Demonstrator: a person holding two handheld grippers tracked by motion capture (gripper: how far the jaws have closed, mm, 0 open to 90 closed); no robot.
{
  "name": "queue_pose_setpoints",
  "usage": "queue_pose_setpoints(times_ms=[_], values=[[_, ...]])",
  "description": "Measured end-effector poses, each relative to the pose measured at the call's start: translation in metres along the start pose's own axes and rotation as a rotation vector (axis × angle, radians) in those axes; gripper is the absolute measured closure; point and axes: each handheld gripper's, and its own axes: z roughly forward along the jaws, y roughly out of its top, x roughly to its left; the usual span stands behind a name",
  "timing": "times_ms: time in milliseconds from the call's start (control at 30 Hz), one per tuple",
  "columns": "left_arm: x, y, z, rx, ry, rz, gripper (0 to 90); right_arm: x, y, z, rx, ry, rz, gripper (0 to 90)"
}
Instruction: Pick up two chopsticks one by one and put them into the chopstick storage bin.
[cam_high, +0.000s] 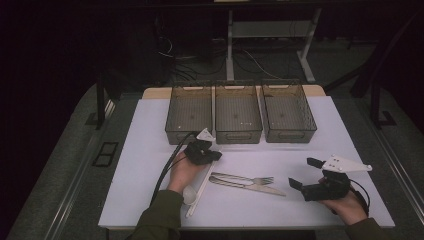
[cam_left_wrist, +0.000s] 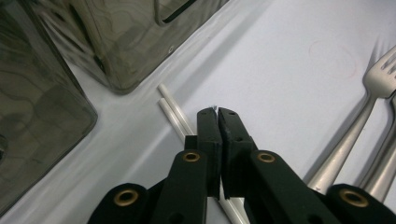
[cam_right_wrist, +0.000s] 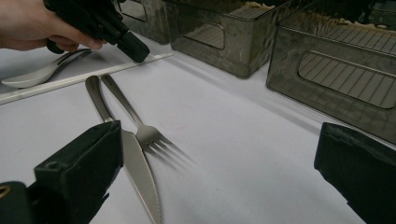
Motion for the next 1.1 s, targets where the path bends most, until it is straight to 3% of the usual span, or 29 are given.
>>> queue_pose_setpoints(times_ms=[233, 400, 533, 600, 700, 800, 833, 867, 900, 1100], values=[[-0.012, -0.006, -0.024, -0.038, 0.04, -0.048, 74.1, -0.001, 0.0, 0.0, -0.004, -0.003, 0.0, 1.4], [-0.021, -0.021, -0.042, -0.005, 0.068, -0.053, 69.7, 0.0, 0.0, -0.001, -0.003, -0.003, 0.0, 1.4], [-0.03, -0.035, -0.056, 0.004, 0.061, -0.048, 70.7, 0.0, 0.0, -0.001, -0.004, -0.003, 0.002, 1.4], [-0.035, -0.04, -0.062, 0.013, 0.057, -0.046, 75.6, 0.0, 0.0, -0.001, -0.004, -0.003, 0.001, 1.4], [-0.038, -0.048, -0.069, 0.042, 0.087, -0.036, 81.3, 0.0, 0.0, 0.0, -0.004, -0.005, 0.002, 1.4], [-0.036, -0.057, -0.082, 0.036, 0.135, -0.085, 82.2, 0.0, 0.0, -0.001, -0.003, -0.006, 0.002, 1.4], [-0.036, -0.06, -0.086, 0.031, 0.151, -0.101, 80.1, 0.0, 0.0, -0.001, -0.004, -0.007, 0.002, 1.4], [-0.035, -0.064, -0.09, 0.027, 0.171, -0.117, 72.5, 0.0, 0.0, -0.001, -0.004, -0.008, 0.004, 1.4], [-0.033, -0.067, -0.094, 0.028, 0.184, -0.138, 72.5, 0.0, 0.0, -0.001, -0.004, -0.008, 0.004, 1.4], [-0.025, -0.08, -0.102, 0.011, 0.188, -0.254, 53.1, 0.001, 0.001, -0.001, -0.004, -0.009, 0.005, 1.4]])
